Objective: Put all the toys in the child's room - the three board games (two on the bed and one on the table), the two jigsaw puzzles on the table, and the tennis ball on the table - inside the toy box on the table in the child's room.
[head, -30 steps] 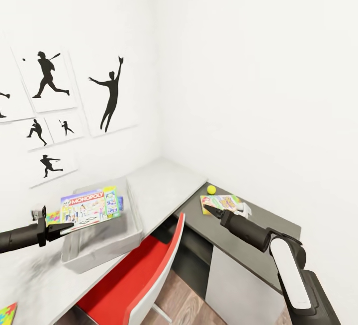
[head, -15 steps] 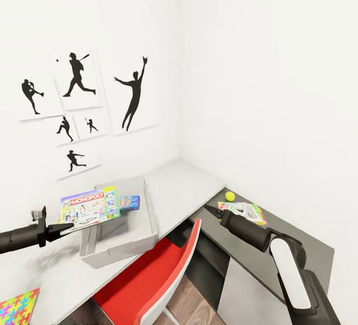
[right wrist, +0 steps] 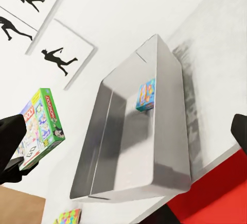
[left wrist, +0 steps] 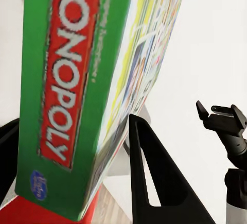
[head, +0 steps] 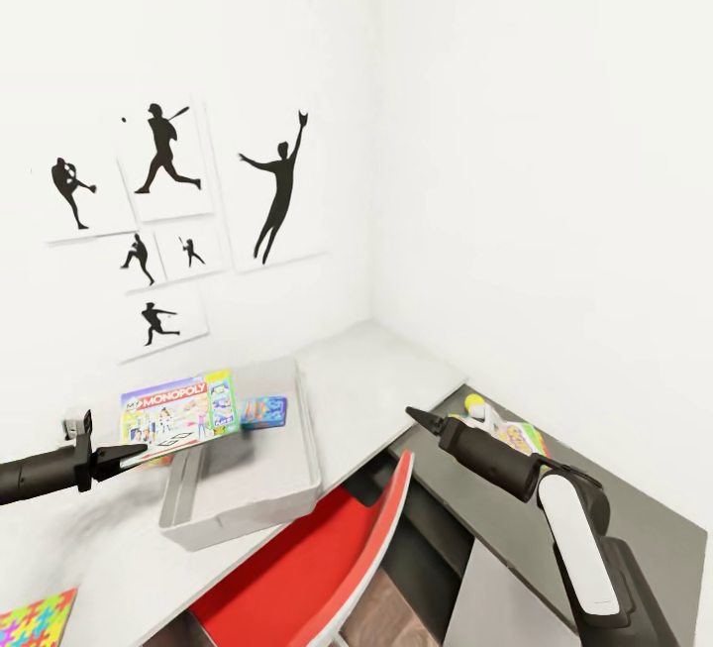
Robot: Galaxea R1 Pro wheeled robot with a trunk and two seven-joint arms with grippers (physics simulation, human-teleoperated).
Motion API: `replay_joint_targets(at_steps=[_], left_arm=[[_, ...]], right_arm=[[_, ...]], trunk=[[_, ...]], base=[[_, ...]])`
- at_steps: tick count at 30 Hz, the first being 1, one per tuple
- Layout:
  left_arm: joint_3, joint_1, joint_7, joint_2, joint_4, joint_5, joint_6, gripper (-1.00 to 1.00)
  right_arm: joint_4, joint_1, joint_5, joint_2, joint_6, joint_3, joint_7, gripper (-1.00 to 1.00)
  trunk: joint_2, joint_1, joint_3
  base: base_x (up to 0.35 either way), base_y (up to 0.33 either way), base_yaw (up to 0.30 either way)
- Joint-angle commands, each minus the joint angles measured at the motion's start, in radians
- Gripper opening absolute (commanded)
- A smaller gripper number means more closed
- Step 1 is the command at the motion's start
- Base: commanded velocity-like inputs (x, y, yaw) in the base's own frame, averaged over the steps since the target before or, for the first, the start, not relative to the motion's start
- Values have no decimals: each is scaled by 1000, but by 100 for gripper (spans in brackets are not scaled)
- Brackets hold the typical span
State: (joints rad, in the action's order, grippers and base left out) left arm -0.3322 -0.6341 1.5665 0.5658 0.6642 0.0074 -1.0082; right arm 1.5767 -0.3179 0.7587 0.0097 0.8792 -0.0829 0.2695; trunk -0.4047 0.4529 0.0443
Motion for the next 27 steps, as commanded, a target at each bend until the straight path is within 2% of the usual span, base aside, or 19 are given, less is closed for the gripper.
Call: replay_joint_targets(at_steps=[1,20,27], left_arm=[[0,-1,4,0,0,0,-10,-100],[1,-1,4,-1,0,0,-10,-100],[1,-1,4,-6,0,-2,-10,-100]], right_arm=[[0,-1,-6,1,6,-3,8,100],[0,-1,-6,1,6,-1,9,100],[0,-1,-6,1,7,-1,10,100]], trunk=[[-2,1,2],[-2,1,2],[-2,1,2]], base=[[161,-58,1],[101,-19,1],[137,-110,147]])
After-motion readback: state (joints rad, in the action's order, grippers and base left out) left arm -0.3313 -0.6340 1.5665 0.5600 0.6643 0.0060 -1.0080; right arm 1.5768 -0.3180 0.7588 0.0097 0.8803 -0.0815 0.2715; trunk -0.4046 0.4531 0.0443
